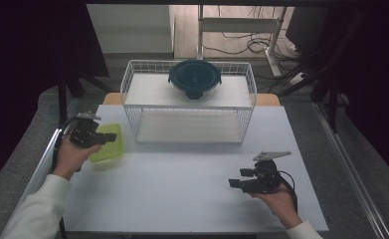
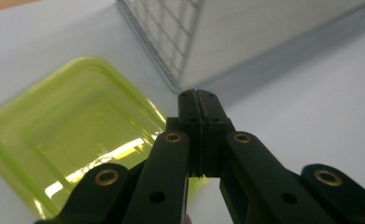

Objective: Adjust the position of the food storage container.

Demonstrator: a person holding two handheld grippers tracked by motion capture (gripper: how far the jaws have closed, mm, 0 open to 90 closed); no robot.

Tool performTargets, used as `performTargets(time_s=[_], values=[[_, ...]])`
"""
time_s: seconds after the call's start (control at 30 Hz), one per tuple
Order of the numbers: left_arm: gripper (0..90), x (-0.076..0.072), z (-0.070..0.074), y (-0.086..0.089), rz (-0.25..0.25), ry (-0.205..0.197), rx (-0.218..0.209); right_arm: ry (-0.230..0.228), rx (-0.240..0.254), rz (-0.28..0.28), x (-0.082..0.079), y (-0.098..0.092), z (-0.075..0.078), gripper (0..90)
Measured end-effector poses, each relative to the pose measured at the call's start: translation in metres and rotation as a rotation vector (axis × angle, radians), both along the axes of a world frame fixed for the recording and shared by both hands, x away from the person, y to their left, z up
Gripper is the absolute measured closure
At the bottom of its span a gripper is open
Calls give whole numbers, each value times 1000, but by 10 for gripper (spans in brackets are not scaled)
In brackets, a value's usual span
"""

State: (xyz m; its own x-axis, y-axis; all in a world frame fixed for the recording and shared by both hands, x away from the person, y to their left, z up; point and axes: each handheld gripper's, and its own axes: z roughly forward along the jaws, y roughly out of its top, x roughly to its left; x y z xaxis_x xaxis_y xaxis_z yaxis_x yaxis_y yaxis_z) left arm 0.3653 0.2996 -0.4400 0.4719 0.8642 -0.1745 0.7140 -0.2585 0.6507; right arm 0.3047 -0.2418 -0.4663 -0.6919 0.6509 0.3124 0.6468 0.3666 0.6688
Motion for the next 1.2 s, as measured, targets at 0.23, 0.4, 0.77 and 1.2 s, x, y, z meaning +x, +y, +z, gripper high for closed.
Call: performTargets(time_s=[0.23, 0.4, 0.77, 1.2], values=[[893, 38, 1, 15, 4, 28, 38, 7, -10, -1, 0, 0, -3, 294], [890, 63, -6, 25, 30, 49, 51, 12, -15, 1, 1, 1, -5, 293], [895, 102, -30, 49, 79, 87, 38, 20, -29, -7, 4, 0, -10, 293], [897, 113, -52, 62, 114, 140, 89, 27, -36, -14, 4, 1, -14, 293]])
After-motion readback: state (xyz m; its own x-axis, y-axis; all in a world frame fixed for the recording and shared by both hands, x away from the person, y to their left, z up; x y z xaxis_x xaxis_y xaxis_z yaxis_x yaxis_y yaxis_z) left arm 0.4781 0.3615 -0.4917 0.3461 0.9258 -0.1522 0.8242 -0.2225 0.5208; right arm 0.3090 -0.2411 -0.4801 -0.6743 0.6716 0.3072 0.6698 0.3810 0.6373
